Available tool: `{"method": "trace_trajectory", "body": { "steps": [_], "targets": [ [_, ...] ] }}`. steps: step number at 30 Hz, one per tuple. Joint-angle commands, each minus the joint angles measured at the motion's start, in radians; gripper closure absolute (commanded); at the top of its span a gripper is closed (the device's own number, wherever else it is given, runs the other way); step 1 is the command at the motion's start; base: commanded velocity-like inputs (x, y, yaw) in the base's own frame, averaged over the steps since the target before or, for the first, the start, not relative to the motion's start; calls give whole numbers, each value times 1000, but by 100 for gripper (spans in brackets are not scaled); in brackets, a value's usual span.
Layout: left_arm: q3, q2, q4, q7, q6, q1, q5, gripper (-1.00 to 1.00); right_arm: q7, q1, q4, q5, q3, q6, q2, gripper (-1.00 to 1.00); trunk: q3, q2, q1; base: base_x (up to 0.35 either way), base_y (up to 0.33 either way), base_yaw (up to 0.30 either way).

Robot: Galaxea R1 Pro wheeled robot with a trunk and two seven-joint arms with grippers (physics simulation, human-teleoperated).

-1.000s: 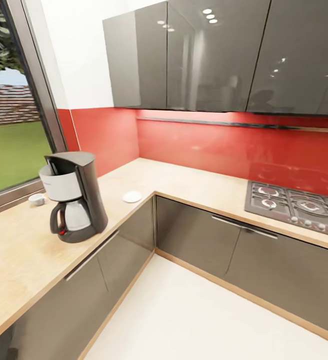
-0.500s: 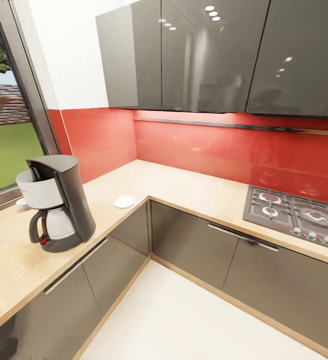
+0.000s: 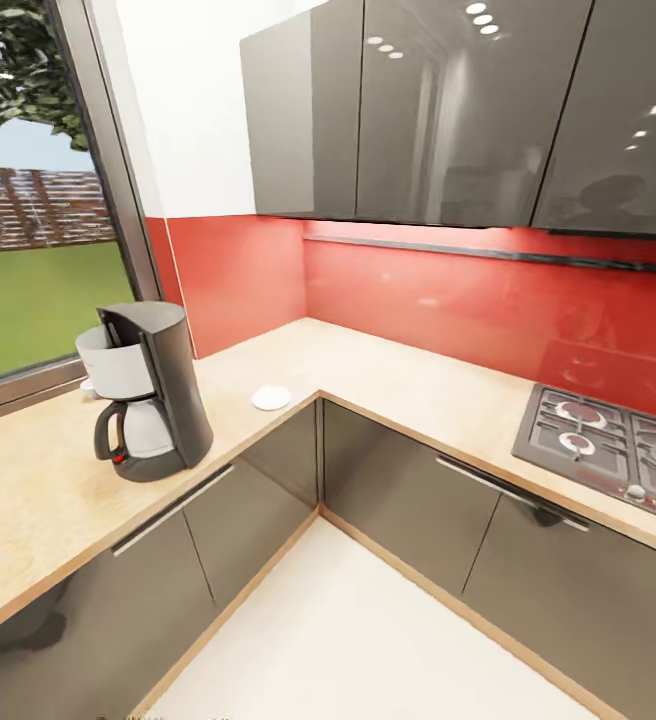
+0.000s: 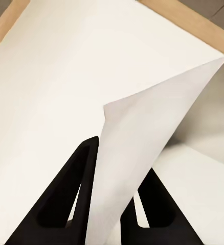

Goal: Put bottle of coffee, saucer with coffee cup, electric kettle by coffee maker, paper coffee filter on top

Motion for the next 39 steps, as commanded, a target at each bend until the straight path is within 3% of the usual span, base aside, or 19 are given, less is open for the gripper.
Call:
{"method": "trace_trajectory", "body": {
  "steps": [1, 16, 29, 39],
  "targets": [
    [7, -1, 1, -4, -8, -1, -14, 100, 2, -1, 0, -7, -2, -4, 0, -100, -2, -2, 1, -1, -45, 278],
    [9, -1, 0, -4, -8, -1, -14, 100, 1, -1, 0, -8, -2, -4, 0, -100, -2, -2, 1, 0, -8, 278],
    [12, 0, -1, -4, -8, -1, -10, 100, 1, -1, 0, -8, -3, -4, 0, -100, -2, -2, 1, 0, -221, 278],
    [12, -1, -1, -4, -8, -1, -8, 100, 1, -1, 1, -8, -4, -4, 0, -100, -2, -2, 1, 0, -40, 278]
  ]
}}
